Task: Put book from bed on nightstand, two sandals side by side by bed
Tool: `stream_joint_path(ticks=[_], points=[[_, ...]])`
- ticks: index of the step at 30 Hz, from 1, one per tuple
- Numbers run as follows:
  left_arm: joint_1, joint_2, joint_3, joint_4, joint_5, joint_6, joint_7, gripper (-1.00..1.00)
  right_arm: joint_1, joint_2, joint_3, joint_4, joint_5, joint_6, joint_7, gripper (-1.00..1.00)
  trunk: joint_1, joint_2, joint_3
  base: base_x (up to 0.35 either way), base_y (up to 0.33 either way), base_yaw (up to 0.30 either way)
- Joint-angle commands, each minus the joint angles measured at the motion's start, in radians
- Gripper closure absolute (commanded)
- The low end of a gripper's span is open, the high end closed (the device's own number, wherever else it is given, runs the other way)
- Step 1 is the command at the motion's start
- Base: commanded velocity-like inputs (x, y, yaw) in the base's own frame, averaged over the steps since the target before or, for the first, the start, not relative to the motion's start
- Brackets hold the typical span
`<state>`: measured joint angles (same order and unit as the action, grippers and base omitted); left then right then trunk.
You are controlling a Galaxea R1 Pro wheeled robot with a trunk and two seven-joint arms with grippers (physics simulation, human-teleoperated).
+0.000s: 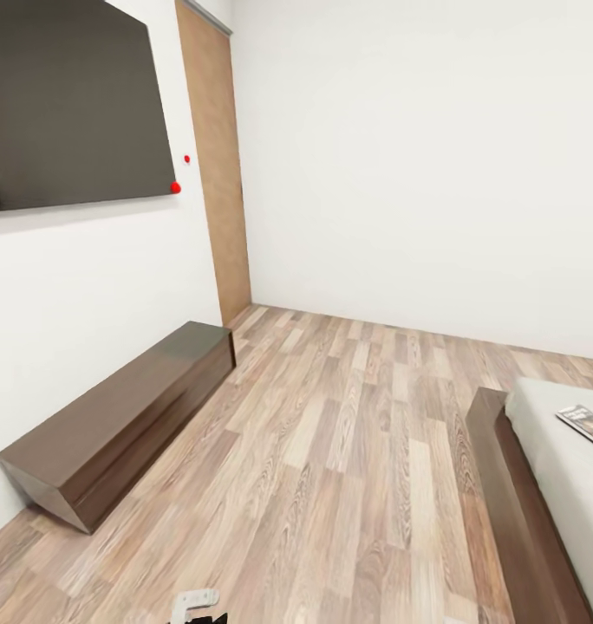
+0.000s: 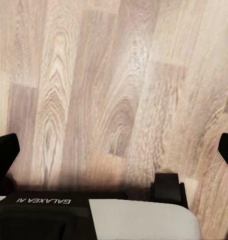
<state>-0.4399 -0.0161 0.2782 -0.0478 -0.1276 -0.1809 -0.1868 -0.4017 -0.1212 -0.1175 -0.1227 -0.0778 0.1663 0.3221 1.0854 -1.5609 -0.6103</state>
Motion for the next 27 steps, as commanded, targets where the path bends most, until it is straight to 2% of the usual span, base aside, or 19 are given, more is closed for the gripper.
stream_joint_path(ticks=[1, 27], points=[[0.000, 0.000, 0.009, 0.000, -0.010, -0.003, -0.002, -1.00, 0.000, 0.000, -0.005, -0.002, -0.008, 0.009, 0.003, -1.00, 0.001, 0.000, -0.001, 0.332, 0.000, -0.250], [0.000, 0.000, 0.009, 0.000, -0.010, -0.003, -0.002, -1.00, 0.000, 0.000, -0.005, -0.002, -0.010, 0.009, 0.003, -1.00, 0.001, 0.000, -0.001, 0.332, 0.000, -0.250]])
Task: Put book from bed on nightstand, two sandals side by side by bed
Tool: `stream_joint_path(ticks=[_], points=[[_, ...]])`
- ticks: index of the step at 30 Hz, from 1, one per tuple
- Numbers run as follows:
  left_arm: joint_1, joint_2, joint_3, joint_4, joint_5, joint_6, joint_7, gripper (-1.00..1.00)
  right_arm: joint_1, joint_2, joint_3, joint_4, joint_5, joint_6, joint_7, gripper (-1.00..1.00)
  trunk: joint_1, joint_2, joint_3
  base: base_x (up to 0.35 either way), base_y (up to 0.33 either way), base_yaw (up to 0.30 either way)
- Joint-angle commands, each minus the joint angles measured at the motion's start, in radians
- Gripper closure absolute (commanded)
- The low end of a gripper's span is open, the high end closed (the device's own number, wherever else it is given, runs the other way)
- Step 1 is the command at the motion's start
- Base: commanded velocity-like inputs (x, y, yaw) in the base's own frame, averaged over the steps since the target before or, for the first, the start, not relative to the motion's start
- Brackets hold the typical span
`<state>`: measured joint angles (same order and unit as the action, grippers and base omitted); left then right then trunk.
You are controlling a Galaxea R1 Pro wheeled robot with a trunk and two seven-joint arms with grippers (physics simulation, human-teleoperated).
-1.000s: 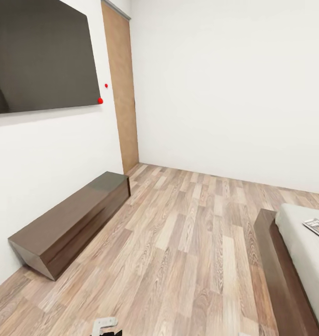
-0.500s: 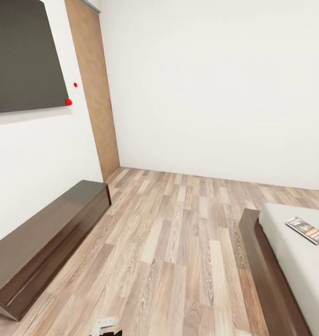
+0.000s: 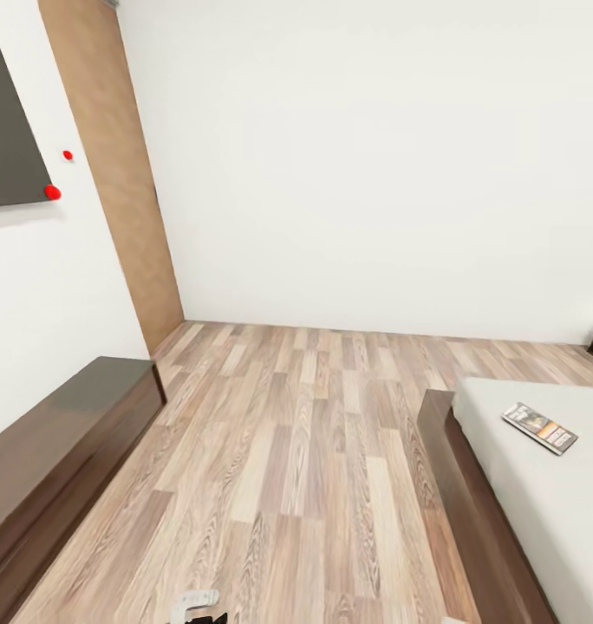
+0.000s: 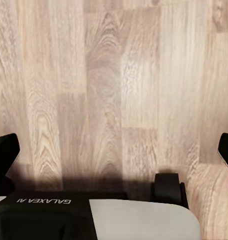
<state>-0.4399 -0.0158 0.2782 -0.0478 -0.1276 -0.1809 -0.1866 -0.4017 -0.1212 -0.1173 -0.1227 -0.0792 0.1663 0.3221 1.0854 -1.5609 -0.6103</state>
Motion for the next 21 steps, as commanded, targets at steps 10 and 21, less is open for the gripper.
stream_joint_path(ticks=[10, 21], points=[[0.000, -0.001, 0.009, 0.000, -0.010, -0.003, -0.002, -1.00, 0.000, 0.000, -0.005, -0.002, -0.010, 0.008, 0.003, -1.00, 0.001, 0.000, -0.001, 0.332, 0.000, -0.098], [0.000, -0.001, 0.009, 0.000, -0.010, -0.003, -0.002, -1.00, 0.000, 0.000, -0.005, -0.002, -0.012, 0.009, 0.002, -1.00, 0.001, 0.000, -0.001, 0.332, 0.000, -0.001]])
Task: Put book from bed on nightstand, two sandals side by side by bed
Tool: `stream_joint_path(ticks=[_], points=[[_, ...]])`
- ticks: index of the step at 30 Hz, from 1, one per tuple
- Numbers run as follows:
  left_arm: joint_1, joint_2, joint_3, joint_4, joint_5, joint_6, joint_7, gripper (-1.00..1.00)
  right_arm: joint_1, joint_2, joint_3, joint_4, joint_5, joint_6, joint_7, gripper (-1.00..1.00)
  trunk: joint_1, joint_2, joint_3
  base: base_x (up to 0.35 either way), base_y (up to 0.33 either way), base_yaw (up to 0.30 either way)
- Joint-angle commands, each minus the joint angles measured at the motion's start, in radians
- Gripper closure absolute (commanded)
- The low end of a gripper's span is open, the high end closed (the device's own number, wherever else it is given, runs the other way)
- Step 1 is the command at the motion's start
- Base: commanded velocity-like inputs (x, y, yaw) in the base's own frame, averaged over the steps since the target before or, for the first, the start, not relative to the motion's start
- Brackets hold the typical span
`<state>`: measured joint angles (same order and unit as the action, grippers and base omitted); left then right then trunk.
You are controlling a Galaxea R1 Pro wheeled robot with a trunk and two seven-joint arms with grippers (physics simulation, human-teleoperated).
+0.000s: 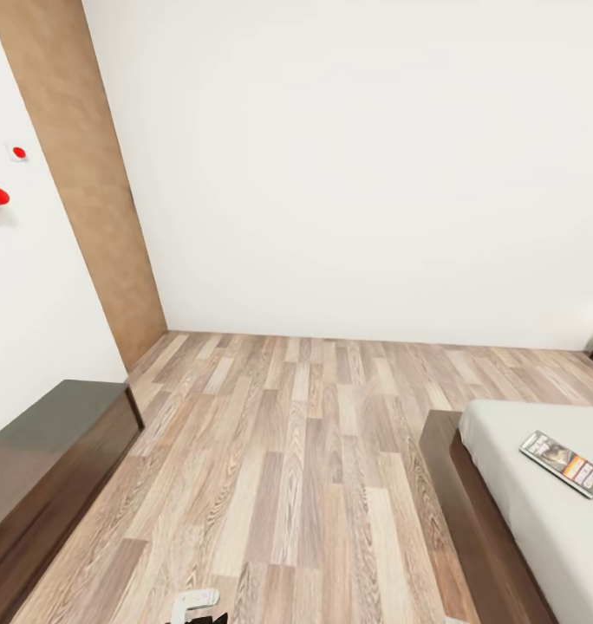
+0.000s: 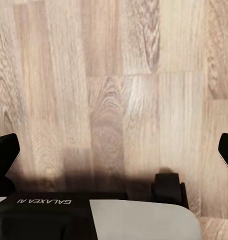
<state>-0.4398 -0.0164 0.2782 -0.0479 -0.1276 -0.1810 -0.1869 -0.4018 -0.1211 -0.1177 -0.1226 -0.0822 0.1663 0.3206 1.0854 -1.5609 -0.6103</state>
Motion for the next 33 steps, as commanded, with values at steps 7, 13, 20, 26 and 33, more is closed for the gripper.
stream_joint_path(ticks=[7, 13, 20, 26, 33], points=[[0.000, 0.001, 0.009, 0.000, -0.010, -0.003, -0.001, -1.00, 0.000, 0.000, -0.005, -0.002, -0.011, 0.008, 0.003, -1.00, 0.001, 0.000, -0.001, 0.332, 0.000, 0.000], [0.000, 0.000, 0.009, 0.000, -0.010, -0.003, -0.001, -1.00, 0.000, 0.000, -0.005, -0.002, -0.011, 0.008, 0.003, -1.00, 0.001, 0.000, -0.001, 0.332, 0.000, 0.000], [0.000, 0.000, 0.009, 0.002, -0.010, -0.003, -0.002, -1.00, 0.000, 0.000, -0.005, -0.002, -0.009, 0.008, 0.003, -1.00, 0.001, 0.000, -0.001, 0.332, 0.000, 0.000], [0.000, -0.001, 0.009, 0.011, -0.010, -0.003, -0.002, -1.00, 0.000, 0.000, -0.005, -0.002, -0.006, 0.008, 0.003, -1.00, 0.001, 0.000, -0.001, 0.332, 0.000, 0.000], [0.000, -0.002, 0.009, 0.013, -0.010, -0.003, -0.002, -1.00, 0.000, 0.001, -0.005, -0.001, -0.005, 0.008, 0.003, -1.00, 0.001, 0.000, -0.001, 0.332, 0.000, 0.000]])
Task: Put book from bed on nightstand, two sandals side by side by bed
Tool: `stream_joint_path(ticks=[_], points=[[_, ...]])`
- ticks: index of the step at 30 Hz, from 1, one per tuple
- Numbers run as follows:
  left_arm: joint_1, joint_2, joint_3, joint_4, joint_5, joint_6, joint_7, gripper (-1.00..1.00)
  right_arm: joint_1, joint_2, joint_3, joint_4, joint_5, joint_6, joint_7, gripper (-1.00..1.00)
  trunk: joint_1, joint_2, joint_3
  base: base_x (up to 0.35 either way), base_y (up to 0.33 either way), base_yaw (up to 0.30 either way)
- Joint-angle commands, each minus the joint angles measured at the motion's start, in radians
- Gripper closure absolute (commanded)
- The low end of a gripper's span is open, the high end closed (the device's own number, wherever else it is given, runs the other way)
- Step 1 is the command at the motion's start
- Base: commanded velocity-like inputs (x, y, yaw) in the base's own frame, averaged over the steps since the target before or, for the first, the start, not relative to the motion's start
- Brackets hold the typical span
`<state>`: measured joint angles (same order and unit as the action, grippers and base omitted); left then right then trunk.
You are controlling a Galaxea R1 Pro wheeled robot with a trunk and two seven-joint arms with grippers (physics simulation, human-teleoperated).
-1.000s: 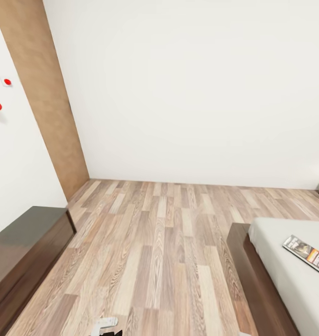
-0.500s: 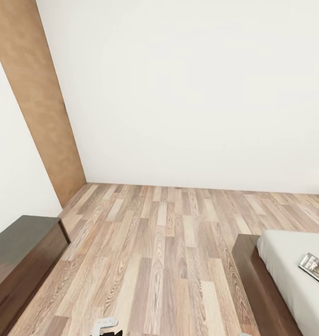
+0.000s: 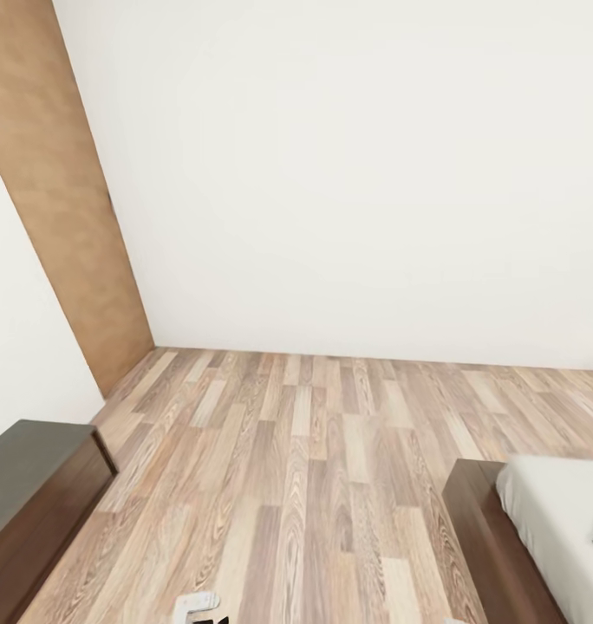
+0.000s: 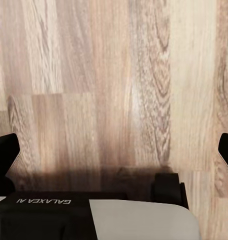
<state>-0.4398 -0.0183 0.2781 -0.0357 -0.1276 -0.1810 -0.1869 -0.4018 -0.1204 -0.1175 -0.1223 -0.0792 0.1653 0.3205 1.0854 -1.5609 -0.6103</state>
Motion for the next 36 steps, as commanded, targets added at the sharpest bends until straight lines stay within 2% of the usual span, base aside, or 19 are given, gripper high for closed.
stream_joint_path(ticks=[1, 36], points=[[0.000, 0.000, 0.009, 0.000, -0.010, -0.003, -0.002, -1.00, 0.000, 0.000, -0.005, -0.002, -0.008, 0.009, 0.003, -1.00, 0.001, 0.000, -0.001, 0.332, 0.000, 0.000], [0.000, 0.000, 0.010, 0.002, -0.006, -0.005, -0.002, -1.00, 0.000, 0.000, -0.005, 0.000, -0.008, 0.008, 0.002, -1.00, 0.001, 0.000, -0.001, 0.332, 0.000, 0.000]])
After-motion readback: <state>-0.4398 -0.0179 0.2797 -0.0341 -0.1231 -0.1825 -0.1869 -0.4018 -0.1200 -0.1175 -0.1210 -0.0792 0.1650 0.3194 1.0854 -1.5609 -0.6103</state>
